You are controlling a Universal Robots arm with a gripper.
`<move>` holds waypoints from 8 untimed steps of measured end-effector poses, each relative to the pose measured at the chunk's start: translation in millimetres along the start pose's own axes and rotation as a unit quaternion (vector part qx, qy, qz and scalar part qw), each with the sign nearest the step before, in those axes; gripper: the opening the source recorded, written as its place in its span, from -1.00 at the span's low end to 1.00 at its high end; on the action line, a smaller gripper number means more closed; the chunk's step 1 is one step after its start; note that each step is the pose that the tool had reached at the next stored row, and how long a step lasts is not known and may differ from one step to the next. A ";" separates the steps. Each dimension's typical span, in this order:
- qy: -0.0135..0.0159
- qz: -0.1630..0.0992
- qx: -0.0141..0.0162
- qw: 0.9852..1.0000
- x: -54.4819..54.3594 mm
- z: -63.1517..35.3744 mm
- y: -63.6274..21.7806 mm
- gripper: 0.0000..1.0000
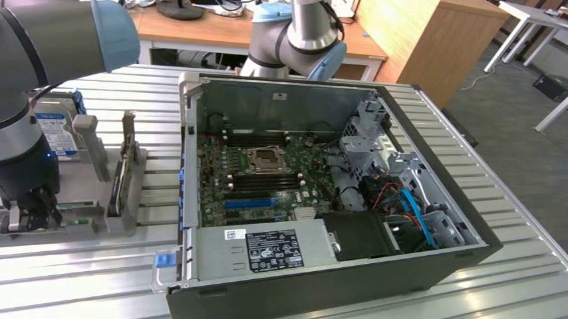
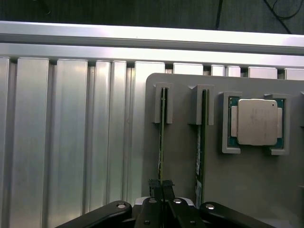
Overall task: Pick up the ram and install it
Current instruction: 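Pick up the ram and move it above insertion slot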
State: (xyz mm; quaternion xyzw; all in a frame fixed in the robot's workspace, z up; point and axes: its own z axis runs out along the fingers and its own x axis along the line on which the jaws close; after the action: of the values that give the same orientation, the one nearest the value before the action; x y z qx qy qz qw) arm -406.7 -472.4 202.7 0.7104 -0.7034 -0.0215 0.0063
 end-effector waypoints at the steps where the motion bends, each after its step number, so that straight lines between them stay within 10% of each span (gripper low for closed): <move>1: 0.000 0.000 0.000 1.000 0.0 -0.9 0.0 -0.76; 8: 0.000 0.000 0.000 1.000 -0.2 -9.1 0.2 -0.76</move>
State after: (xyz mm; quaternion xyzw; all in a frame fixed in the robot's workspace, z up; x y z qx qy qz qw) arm -406.6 -472.4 211.8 0.7105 -0.7034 -0.0216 0.0064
